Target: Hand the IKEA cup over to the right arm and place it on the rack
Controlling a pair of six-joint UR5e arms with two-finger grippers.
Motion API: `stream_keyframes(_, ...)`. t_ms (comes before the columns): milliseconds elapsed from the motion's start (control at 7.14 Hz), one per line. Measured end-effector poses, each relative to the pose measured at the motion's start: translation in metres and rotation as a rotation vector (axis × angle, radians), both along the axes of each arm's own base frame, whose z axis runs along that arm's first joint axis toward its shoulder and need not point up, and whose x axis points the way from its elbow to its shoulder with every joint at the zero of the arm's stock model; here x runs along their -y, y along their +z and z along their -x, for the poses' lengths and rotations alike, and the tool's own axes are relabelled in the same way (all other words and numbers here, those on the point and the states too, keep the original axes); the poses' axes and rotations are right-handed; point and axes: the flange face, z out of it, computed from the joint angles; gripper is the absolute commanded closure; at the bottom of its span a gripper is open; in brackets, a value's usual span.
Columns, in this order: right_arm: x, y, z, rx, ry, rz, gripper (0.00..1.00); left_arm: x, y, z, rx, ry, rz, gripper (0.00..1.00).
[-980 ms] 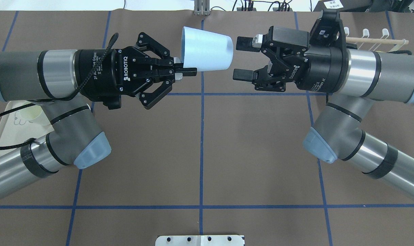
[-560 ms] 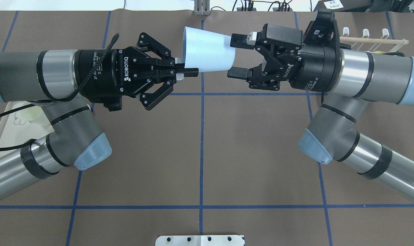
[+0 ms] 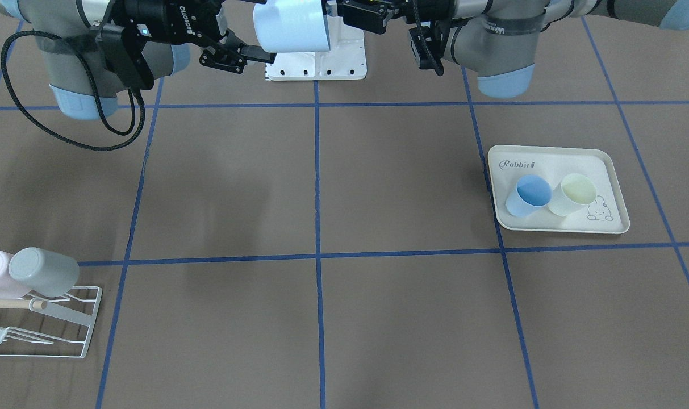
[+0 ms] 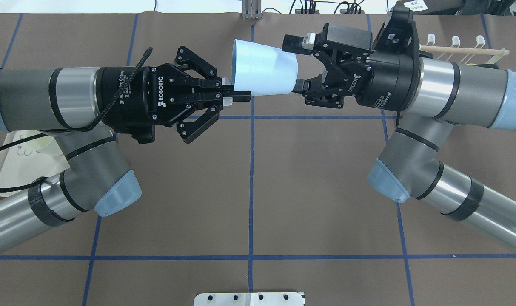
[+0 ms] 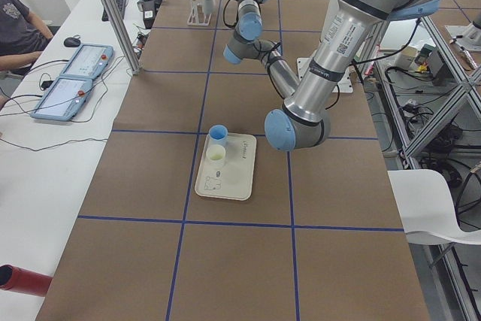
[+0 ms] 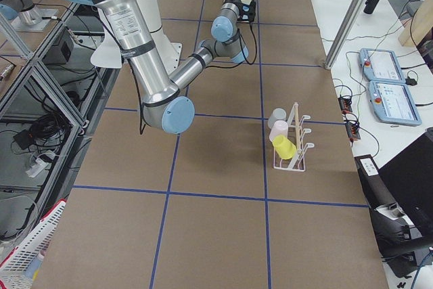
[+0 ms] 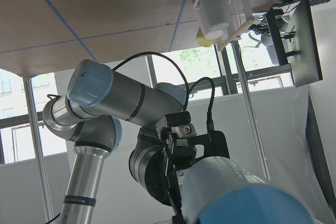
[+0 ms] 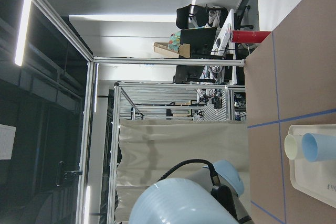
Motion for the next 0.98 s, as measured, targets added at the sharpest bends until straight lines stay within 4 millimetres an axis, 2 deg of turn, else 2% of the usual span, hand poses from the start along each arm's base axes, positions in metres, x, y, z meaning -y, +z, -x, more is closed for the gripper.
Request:
stream_keyframes(420, -0.0023, -0.0021, 0.0026, 0.006, -0.006, -0.004, 0.09, -0.0028, -0.0008, -0.0002, -0.003, 0.006, -0.002, 1.0)
stream_keyframes(700, -0.0033, -0.0014, 0.0035, 0.012, -0.007, -0.007, 0.18, -0.0033, -0.0005, 0.0, -0.003, 0.006, -0.003, 1.0)
stream_keyframes(980, -0.0041, -0.0008, 0.0043, 0.014, -0.009, -0.008, 0.22, -0.0034, -0.0004, 0.0, -0.003, 0.005, -0.004, 1.0)
